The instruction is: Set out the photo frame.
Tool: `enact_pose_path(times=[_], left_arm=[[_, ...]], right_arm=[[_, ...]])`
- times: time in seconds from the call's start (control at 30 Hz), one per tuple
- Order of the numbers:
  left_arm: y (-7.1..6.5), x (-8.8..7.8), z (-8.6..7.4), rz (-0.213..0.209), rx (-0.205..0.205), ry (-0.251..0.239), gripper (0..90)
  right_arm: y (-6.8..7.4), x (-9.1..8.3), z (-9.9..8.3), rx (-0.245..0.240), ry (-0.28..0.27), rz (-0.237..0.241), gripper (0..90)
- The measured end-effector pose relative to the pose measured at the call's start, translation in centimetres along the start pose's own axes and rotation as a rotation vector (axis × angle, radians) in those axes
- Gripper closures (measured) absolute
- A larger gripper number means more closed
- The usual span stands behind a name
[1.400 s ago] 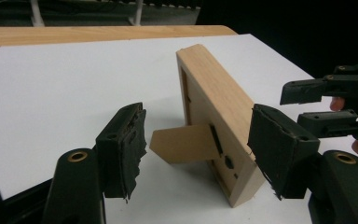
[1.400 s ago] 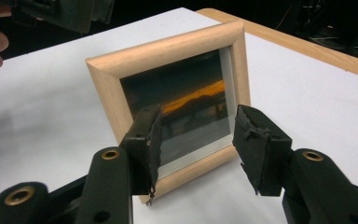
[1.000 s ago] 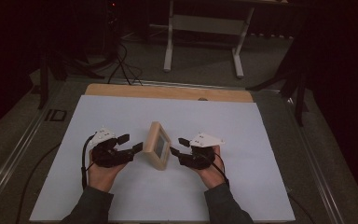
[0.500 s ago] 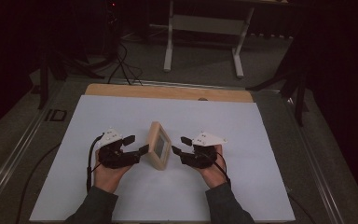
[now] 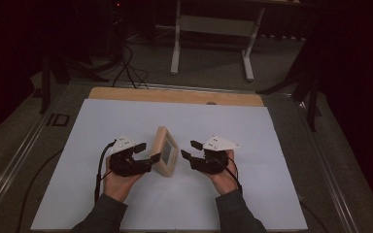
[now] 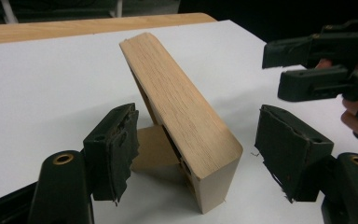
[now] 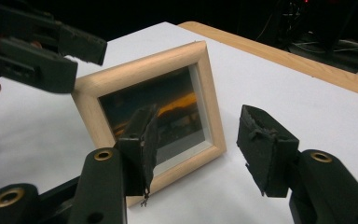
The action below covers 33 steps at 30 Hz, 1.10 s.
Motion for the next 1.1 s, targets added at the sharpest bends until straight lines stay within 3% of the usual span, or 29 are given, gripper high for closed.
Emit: enact_pose_path(times=[0.6,1.1], left_arm=[[-0.1,1.9,-0.8,-0.002,0.006,0.062,32.7],[-0.3,2.5,-1.0,-0.031,0.004,0.079,44.9]], right_arm=[[-0.7,-0.8,0.4,0.018,-0.025,-0.012,46.8],[-1.0,-1.3,0.7,0.020,-0.044,-0.018,46.8]])
Point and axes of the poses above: each handheld gripper's, and its own axes: x roughly forward along the jaws, z roughly out of its top, y roughly to its left, the point moved 8 cm from there along x, roughly forward along the jaws, and after that the axes turned 11 degrees about y, right-handed, at the moved point
